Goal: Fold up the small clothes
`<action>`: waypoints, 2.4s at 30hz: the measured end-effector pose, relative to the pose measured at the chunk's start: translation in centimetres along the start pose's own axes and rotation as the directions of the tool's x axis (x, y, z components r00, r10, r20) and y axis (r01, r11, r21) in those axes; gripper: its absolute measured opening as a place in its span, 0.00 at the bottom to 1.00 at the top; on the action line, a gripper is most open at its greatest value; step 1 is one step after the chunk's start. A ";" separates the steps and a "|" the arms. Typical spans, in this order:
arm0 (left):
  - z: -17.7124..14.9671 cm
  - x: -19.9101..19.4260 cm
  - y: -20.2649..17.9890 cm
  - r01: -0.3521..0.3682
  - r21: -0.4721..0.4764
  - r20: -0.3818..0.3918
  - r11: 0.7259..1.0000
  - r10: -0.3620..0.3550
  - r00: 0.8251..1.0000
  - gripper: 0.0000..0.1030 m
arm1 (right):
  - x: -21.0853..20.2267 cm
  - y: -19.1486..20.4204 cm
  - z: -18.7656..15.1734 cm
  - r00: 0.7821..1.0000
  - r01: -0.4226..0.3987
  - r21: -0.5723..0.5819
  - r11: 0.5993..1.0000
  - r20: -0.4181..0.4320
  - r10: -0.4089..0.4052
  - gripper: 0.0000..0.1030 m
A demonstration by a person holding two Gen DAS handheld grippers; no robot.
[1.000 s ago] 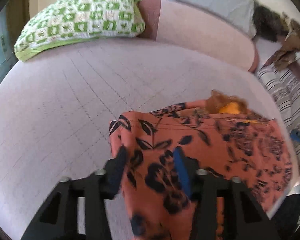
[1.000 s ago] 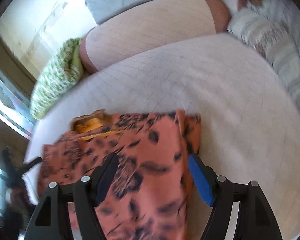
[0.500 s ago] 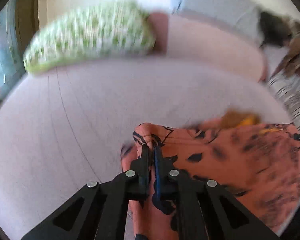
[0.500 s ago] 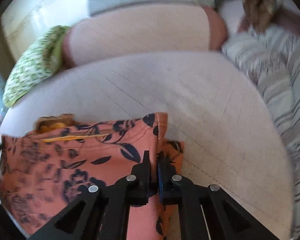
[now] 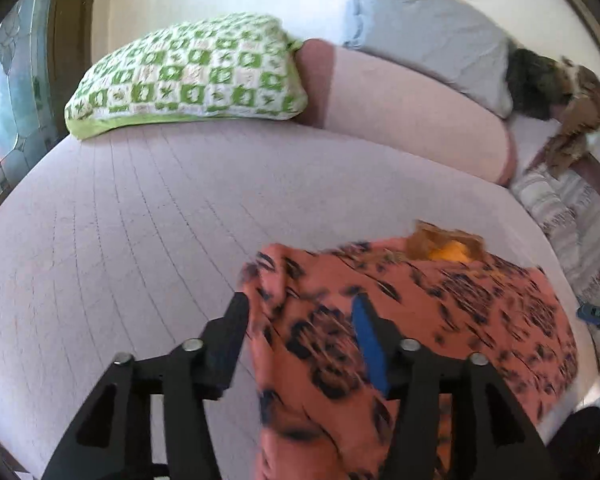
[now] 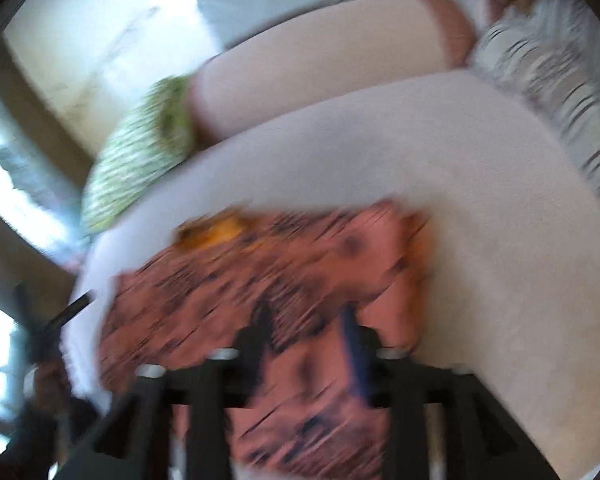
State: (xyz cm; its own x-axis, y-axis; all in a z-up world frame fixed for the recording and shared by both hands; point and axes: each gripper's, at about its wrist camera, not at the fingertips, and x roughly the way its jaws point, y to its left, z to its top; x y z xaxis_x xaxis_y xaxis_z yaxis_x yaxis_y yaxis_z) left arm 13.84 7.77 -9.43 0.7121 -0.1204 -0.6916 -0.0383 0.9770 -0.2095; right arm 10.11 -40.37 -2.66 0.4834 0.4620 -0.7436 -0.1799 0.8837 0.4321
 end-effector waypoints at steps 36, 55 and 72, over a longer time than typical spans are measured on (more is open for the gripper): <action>-5.2 1.7 -4.1 0.053 0.089 -0.099 0.995 -0.044 0.994 0.71 | 7.4 -11.1 6.2 1.000 -0.013 0.319 0.948 0.002 0.013 0.22; -8.5 -1.4 1.5 0.080 -0.146 -0.121 0.986 -0.098 0.988 0.71 | 1.3 -7.3 -5.4 0.974 0.022 0.271 0.962 -0.221 0.040 0.15; -9.0 -2.3 2.5 0.110 -0.262 -0.131 0.959 -0.148 0.980 0.66 | -6.0 -0.4 -3.6 0.990 0.131 0.038 0.991 0.044 -0.133 0.77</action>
State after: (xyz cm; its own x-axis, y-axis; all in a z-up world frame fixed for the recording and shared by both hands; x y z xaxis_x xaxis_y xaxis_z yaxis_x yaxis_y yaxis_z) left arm 5.85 8.91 -14.59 0.6123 -0.2852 -0.7374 -0.1423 0.8777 -0.4576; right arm 4.18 -43.19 -0.22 0.5403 0.3367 -0.7712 -0.0818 0.9331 0.3501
